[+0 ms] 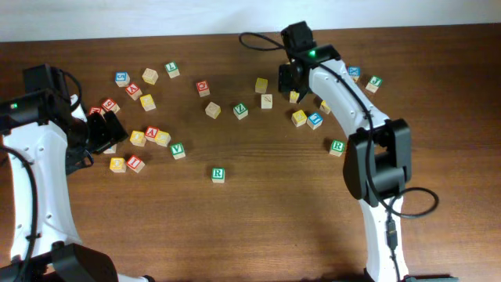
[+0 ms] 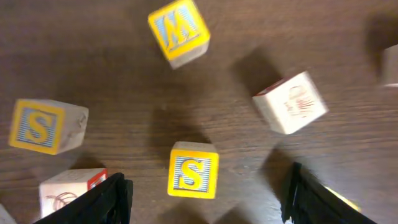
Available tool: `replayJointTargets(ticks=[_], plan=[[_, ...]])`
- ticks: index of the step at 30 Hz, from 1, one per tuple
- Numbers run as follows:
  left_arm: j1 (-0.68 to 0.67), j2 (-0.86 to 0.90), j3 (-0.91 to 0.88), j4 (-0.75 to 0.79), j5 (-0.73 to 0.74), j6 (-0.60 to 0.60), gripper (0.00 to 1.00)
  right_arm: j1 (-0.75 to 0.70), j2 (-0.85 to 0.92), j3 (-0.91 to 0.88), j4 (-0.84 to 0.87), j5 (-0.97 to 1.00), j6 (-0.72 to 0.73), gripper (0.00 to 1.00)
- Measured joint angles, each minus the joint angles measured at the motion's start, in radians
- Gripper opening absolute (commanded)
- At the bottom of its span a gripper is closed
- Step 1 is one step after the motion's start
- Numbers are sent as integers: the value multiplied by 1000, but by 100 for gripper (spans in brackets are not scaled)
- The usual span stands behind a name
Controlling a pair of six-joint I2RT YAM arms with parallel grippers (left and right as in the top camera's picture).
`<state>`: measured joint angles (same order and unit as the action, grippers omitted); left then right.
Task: Spell out RSS
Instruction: 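Lower the right gripper and grasp a yellow S block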
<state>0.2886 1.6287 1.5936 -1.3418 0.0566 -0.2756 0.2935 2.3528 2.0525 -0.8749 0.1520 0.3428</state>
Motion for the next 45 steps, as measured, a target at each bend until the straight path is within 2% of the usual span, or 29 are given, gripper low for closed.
replayJointTargets(ticks=[12,15,26,28,38,45], plan=[[0,0,0,0,0,0,99,-5,49,0,14,-45,-33,70],[0,0,0,0,0,0,99,-5,64,0,16,-46,-36,59],[0,0,0,0,0,0,99,-5,79,0,50,-48,-36,50],[0,0,0,0,0,0,99,-5,79,0,50,-49,-36,45],[0,0,0,0,0,0,99,-5,79,0,18,-49,-36,45],[0,0,0,0,0,0,99,-5,79,0,16,-57,-35,41]])
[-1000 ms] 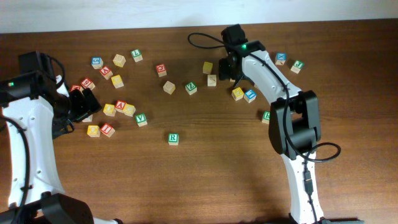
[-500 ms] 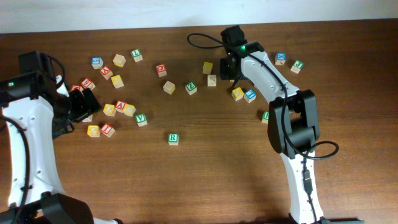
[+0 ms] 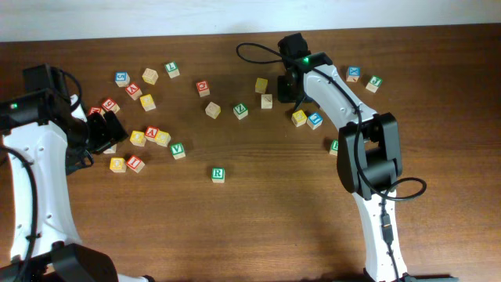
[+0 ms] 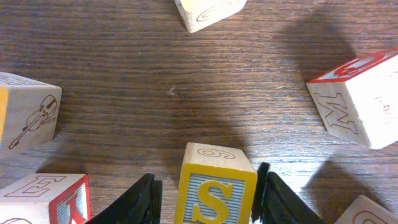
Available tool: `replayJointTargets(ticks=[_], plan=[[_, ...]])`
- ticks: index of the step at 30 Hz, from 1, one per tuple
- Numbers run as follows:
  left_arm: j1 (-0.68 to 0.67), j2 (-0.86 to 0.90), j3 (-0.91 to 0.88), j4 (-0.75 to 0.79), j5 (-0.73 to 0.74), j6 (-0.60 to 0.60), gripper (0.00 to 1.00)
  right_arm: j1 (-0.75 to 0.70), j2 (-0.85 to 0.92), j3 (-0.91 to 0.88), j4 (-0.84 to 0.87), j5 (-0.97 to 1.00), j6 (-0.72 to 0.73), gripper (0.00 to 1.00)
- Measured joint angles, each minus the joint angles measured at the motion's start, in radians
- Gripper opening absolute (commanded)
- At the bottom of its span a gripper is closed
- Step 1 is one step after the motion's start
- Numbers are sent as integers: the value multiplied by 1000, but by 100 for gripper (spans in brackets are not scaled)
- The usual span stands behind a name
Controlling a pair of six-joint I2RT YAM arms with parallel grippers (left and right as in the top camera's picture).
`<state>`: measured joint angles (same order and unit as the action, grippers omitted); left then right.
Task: Spell out RSS
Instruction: 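Lower the right gripper and grasp a yellow S block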
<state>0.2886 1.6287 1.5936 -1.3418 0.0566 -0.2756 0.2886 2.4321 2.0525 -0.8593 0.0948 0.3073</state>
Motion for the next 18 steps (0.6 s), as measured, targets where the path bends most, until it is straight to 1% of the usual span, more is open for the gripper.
replayJointTargets(ticks=[2,7,10,18], plan=[[0,0,0,0,0,0,99,0,0,0,0,-1,0,39],[0,0,0,0,0,0,99,0,0,0,0,-6,3,30],[0,0,0,0,0,0,99,0,0,0,0,-7,7,28],[0,0,0,0,0,0,99,0,0,0,0,-7,7,28]])
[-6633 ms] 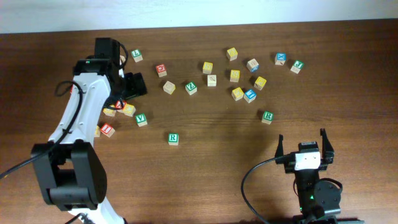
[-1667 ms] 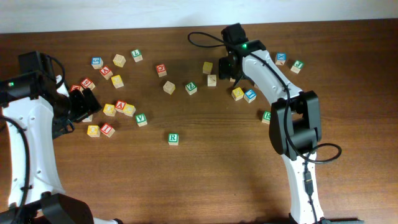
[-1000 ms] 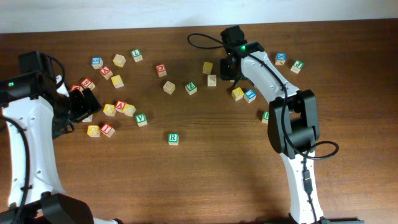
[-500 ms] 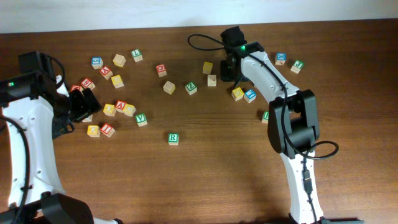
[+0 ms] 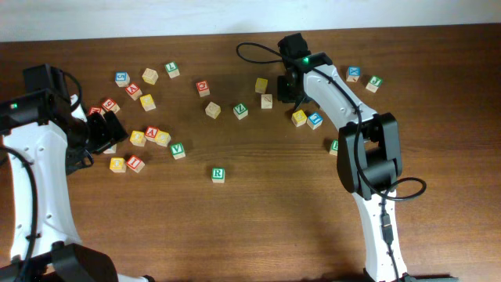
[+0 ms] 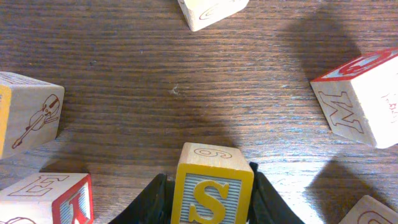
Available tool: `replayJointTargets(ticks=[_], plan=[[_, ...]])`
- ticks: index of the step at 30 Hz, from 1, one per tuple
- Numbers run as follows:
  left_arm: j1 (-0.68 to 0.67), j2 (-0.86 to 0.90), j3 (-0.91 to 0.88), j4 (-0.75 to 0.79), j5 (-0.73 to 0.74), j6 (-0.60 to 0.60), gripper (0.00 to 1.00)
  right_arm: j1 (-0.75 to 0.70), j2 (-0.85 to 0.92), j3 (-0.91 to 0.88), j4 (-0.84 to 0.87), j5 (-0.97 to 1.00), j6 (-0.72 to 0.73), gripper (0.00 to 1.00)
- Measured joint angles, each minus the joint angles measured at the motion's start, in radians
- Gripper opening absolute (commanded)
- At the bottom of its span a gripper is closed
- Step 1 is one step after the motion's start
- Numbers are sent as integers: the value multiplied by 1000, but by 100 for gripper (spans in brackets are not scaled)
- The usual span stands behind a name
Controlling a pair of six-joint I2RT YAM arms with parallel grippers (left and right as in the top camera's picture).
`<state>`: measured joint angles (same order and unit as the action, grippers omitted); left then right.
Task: Spell out RSS
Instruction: 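Lower the right gripper and grasp a yellow S block, then carry the yellow S block to the right of the green R block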
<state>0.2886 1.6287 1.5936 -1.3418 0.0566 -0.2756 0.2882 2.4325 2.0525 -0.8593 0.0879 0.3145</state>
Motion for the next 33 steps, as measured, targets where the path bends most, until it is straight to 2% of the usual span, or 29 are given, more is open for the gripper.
replayJointTargets(ticks=[4,9,16,23,28,33], plan=[[0,0,0,0,0,0,99,0,0,5,-17,0,0,28],[0,0,0,0,0,0,99,0,-2,95,-129,0,0,27],[0,0,0,0,0,0,99,19,-92,236,-373,-18,0,26],[0,0,0,-1,0,0,99,141,-211,280,-604,-122,10,26],[0,0,0,-1,0,0,99,256,-209,169,-604,-150,45,25],[0,0,0,0,0,0,99,380,-204,-19,-488,-161,135,25]])
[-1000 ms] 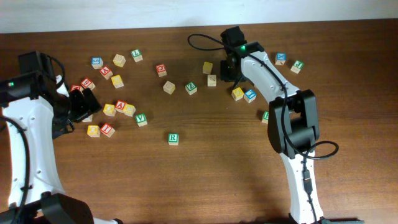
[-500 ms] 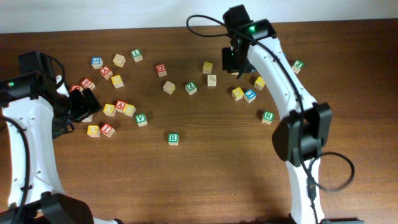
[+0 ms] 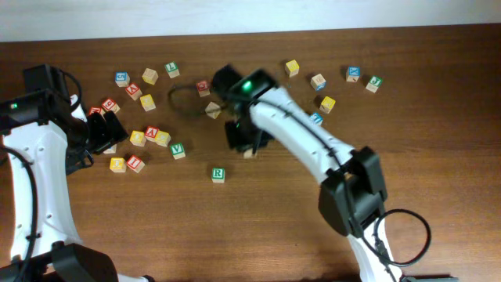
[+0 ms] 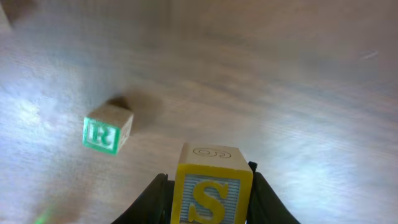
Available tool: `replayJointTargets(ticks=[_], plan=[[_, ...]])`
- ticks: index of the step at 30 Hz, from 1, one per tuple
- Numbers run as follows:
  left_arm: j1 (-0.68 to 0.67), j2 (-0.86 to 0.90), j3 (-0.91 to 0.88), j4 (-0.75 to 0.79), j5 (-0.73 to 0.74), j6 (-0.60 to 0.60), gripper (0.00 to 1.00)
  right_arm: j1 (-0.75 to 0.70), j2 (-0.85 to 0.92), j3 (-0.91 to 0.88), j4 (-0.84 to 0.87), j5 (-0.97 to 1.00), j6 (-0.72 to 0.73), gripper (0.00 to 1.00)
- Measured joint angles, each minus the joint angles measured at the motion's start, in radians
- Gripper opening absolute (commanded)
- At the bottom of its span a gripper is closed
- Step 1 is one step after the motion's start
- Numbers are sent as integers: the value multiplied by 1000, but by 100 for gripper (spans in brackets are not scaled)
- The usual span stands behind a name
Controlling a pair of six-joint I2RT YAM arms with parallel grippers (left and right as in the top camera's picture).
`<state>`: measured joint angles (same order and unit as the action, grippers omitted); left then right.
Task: Spell out RSS
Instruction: 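Carry the yellow S block to the right of the green R block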
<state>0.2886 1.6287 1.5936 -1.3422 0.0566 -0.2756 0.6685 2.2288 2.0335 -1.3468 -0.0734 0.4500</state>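
My right gripper [image 4: 211,186] is shut on a yellow S block [image 4: 214,190], its letter facing the camera, held above the bare wood. The green R block [image 4: 107,134] lies on the table ahead and to the left of it. From overhead the right gripper [image 3: 247,143] hangs over the table's middle, up and to the right of the R block [image 3: 218,174]. At the far left is my left gripper [image 3: 103,133], beside a cluster of blocks; its jaws do not show clearly.
Several letter blocks [image 3: 149,137] lie scattered at the left, with a green V block [image 3: 178,150] nearest the R. More blocks [image 3: 327,103] sit at the back right. The right arm's cable [image 3: 184,86] loops over the back middle.
My right gripper, still shut on the S block, has moved from among the back-right blocks to over the table's middle, near the R block. The left arm has not moved.
My right gripper was open above the S block among the back-right blocks. Then its jaws stood on either side of the block, and then shut on it. Now it holds the block clear of the table, close to the R.
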Motion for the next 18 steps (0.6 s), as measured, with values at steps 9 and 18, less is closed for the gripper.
replayJointTargets(ticks=[9,18], plan=[[0,0,0,0,0,0,99,90,0,-170,154,0,109,25],[0,0,0,0,0,0,99,92,0,-212,241,0,183,25]])
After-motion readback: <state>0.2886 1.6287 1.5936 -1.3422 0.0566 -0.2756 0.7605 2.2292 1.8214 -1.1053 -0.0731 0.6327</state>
